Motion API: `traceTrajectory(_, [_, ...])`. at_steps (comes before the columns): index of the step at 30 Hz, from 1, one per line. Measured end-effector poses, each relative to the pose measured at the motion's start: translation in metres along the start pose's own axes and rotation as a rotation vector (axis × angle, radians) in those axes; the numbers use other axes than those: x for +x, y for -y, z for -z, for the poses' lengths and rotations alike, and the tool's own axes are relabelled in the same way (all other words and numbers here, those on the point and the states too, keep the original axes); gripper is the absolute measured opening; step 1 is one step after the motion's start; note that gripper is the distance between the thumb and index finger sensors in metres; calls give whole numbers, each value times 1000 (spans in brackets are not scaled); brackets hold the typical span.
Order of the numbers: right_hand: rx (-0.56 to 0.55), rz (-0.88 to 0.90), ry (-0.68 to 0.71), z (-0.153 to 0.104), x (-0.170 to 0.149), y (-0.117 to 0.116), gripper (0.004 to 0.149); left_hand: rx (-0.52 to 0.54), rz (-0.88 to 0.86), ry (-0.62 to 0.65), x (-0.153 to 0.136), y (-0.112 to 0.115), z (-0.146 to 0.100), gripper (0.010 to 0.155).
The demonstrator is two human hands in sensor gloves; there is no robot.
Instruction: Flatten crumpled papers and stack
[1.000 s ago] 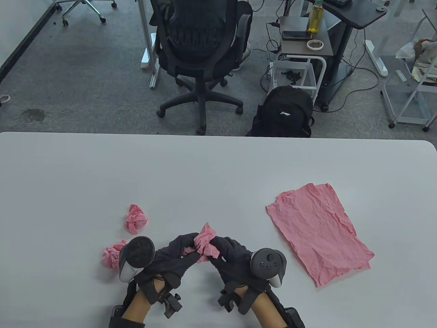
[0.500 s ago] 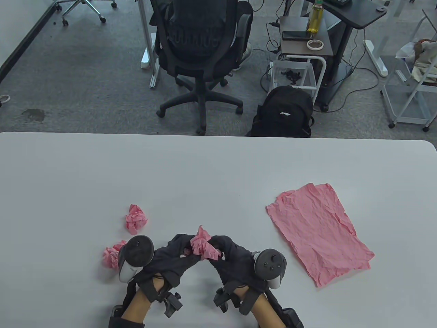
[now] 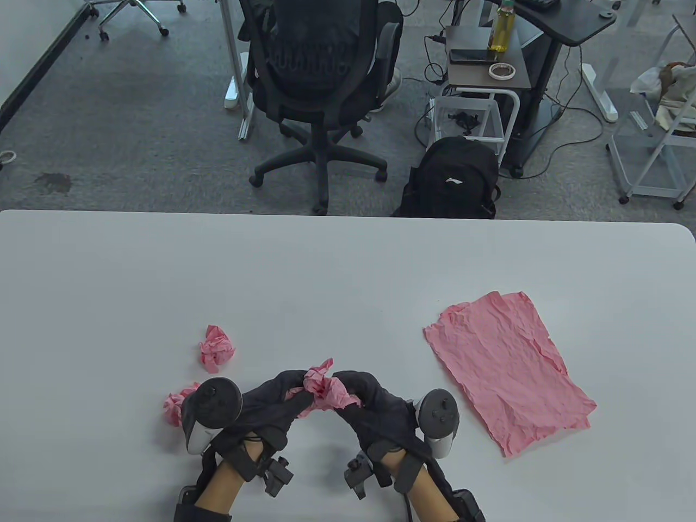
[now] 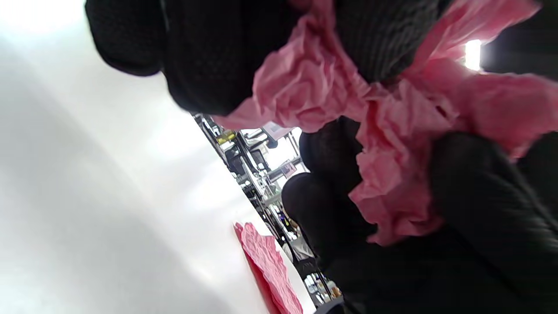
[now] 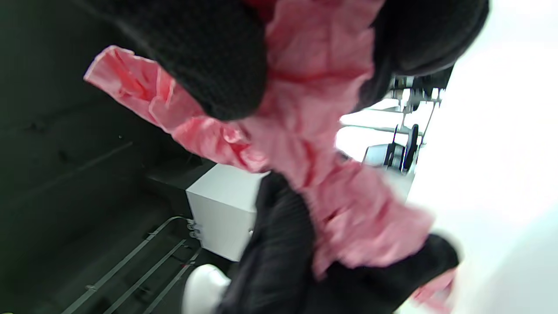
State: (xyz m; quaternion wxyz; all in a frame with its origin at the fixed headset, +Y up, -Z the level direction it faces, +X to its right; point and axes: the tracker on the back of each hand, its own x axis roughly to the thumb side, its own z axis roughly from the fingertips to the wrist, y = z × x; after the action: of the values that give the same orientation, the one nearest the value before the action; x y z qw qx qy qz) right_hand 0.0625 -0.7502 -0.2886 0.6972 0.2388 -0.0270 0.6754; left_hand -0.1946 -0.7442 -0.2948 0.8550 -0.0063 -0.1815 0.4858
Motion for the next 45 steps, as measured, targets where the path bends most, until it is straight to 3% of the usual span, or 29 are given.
traceTrajectory(3, [81,78,-30,1,-2,-2,51,41,3,39,4,-2,-3,54])
traceTrajectory(6, [114,92,-59,1,-4,-2,83,-77,-45,106,8,5,0,52])
traceTrajectory(9, [192,4,-109,0,-2,-5,96,-77,-45,105,13,12,-3,53])
traceTrajectory(10, [214,-106,-135,-1,-1,-6,93,-71,-1,119,15,12,-2,55])
traceTrajectory(11, [172,-199,-139,-2,-1,-3,77,-85,11,131,15,12,-2,57])
traceTrajectory(13, [18,-226,-111,-2,-1,4,62,-104,-27,150,15,11,-2,57])
traceTrajectory(15, [-22,-80,-132,-1,-3,12,51,-98,-90,115,11,10,-1,56])
traceTrajectory(18, [-63,237,-122,0,-10,17,42,-57,-49,35,2,7,1,57])
traceTrajectory(21, [-67,244,-135,-1,-12,16,40,-87,-113,11,-5,9,0,58])
traceTrajectory(22, [-103,147,-141,-2,-10,17,40,-101,-118,28,-3,10,0,64])
traceTrajectory(24, [-152,-69,-106,-3,-5,19,43,-203,-100,124,2,11,3,89])
traceTrajectory(26, [-110,-183,-38,-3,2,18,47,-265,-141,144,8,16,0,111])
traceTrajectory(27, [-87,-201,4,-2,6,15,47,-264,-140,135,12,20,0,117])
traceTrajectory(30, [-23,-168,72,-1,11,8,43,-389,-50,107,13,31,1,125])
traceTrajectory(31, [-15,-155,86,-1,12,6,43,-365,-44,112,12,31,1,121])
traceTrajectory(33, [19,-107,80,0,11,7,42,-182,-133,43,8,24,0,87])
traceTrajectory(35, [-46,-67,55,0,8,14,42,-188,-217,39,1,16,3,59])
traceTrajectory(39, [-128,78,4,0,2,28,43,-179,-372,62,-8,4,3,48])
traceTrajectory(43, [-126,100,-119,-2,-5,32,51,-272,-456,152,-2,4,7,47])
traceTrajectory(45, [-110,82,-147,-2,-5,33,55,-219,-421,142,0,3,4,47])
